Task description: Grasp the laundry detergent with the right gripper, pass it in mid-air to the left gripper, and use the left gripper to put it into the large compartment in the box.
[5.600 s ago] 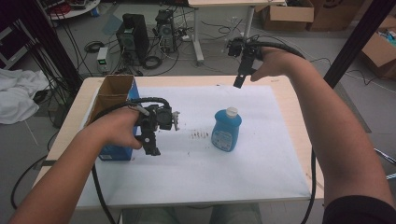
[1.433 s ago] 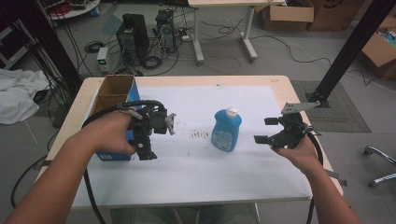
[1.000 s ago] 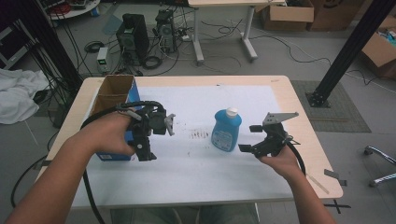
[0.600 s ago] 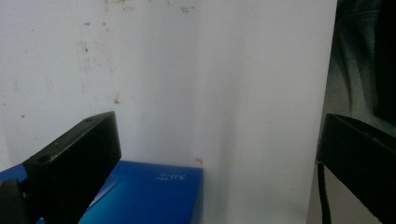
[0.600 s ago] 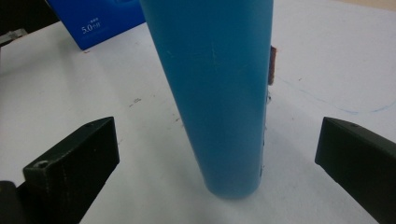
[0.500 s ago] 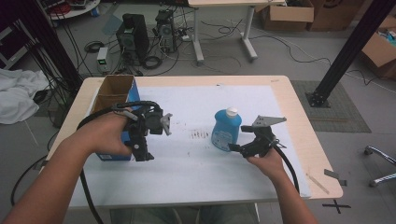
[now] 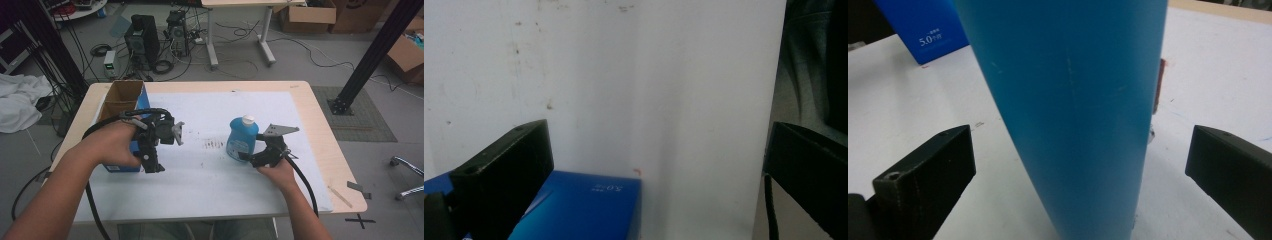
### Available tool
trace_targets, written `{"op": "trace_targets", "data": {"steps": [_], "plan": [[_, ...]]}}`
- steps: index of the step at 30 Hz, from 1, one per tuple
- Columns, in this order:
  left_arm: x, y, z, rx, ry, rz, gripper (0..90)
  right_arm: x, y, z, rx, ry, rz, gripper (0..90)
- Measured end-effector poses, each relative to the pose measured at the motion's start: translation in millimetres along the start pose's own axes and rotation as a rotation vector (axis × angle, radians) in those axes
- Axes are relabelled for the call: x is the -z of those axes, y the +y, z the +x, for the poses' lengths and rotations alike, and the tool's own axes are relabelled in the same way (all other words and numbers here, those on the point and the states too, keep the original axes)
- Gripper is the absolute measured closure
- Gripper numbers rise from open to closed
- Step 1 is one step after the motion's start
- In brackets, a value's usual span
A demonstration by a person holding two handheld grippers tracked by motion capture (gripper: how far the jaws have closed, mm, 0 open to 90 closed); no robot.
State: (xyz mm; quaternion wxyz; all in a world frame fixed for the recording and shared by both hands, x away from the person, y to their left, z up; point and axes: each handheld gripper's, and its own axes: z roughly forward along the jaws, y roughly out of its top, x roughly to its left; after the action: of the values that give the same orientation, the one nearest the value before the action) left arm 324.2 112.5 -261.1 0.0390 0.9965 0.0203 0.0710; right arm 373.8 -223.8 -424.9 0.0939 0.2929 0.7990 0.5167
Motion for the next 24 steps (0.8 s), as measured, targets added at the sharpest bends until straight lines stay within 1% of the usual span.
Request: {"op": "trace_targets", "data": {"steps": [4, 8, 11, 14, 18, 22, 24], "plan": [[-0.1, -0.3, 0.4, 0.003, -0.003, -0.002, 0.1, -3.5, -0.5, 0.8, 0.004, 0.001, -0.014, 0.0], [-0.6, 0.5, -1.2, 0.003, -0.005, -0.001, 0.1, -7.3, -1.4, 2.2, 0.013, -0.005, -0.015, 0.0], [-1.0, 0.2, -1.5, -0.002, -0.004, -0.003, 0.1, -10.7, -2.9, 3.0, 0.019, -0.021, -0.01, 0.0], [-0.9, -0.1, -1.1, -0.002, -0.006, 0.001, 0.1, -12.6, -3.4, 2.7, 0.011, -0.017, -0.026, 0.0], [-2.1, -1.4, -1.7, 0.009, -0.009, 0.003, 0.1, -15.1, -3.0, 2.3, 0.001, -0.022, -0.054, 0.0], [-2.3, -2.1, -1.2, 0.005, -0.009, 0.002, 0.1, -18.3, -3.2, 2.6, 0.0, -0.029, -0.068, 0.0], [-2.4, -2.4, -1.1, 0.009, -0.01, 0.003, 0.1, -19.9, -3.1, 3.2, 0.001, -0.032, -0.072, 0.3]]}}
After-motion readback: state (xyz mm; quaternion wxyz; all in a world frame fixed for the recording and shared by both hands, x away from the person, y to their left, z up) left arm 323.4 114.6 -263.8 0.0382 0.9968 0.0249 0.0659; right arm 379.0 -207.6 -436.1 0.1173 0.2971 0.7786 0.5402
